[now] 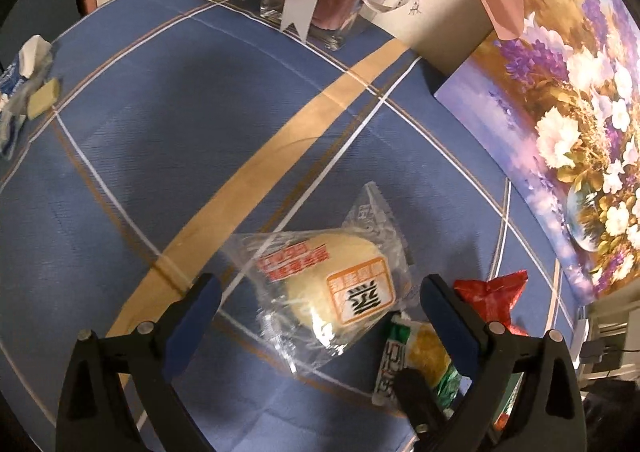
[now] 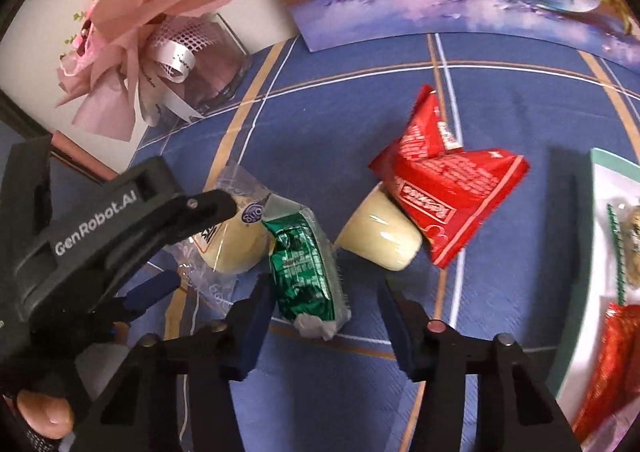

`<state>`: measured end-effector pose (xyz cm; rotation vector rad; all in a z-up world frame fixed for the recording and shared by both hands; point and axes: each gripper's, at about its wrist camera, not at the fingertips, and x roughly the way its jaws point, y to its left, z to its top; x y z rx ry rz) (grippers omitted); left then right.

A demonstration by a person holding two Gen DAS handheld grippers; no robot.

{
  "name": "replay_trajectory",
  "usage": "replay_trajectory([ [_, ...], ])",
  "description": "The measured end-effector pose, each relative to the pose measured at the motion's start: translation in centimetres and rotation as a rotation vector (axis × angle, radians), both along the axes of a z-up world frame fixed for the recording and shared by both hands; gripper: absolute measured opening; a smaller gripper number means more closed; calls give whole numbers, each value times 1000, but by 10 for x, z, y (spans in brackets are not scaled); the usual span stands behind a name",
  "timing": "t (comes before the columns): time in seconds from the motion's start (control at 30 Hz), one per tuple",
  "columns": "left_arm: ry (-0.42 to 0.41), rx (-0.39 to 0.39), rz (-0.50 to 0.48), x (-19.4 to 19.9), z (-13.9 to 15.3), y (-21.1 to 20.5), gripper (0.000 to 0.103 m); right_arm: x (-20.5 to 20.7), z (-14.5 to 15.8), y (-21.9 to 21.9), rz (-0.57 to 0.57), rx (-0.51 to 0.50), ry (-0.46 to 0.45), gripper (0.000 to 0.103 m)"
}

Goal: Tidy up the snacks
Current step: 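Grasp the wrapped round bun with the left tool while the right tool grasps the green packet, then carry the bun and green packet over the white tray and open both tools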

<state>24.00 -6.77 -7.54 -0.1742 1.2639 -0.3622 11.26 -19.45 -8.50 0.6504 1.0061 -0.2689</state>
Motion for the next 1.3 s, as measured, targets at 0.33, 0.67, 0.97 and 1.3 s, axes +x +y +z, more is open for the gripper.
replay_trajectory([
  [0.33,-6,5,-31,3,-11,-16,66,11,-9,-1,11,12,-17,40],
  [0.67,19,36,19,-3,6,0,62,5,8,1,12,-1,-28,27],
  [0.97,45,68,38,-31,42,7,62,-28,45,-3,-38,-31,3,27],
  [1.3,21,22,-8,-93,82,-7,62,-86,89,-13,-113,-61,0,28],
])
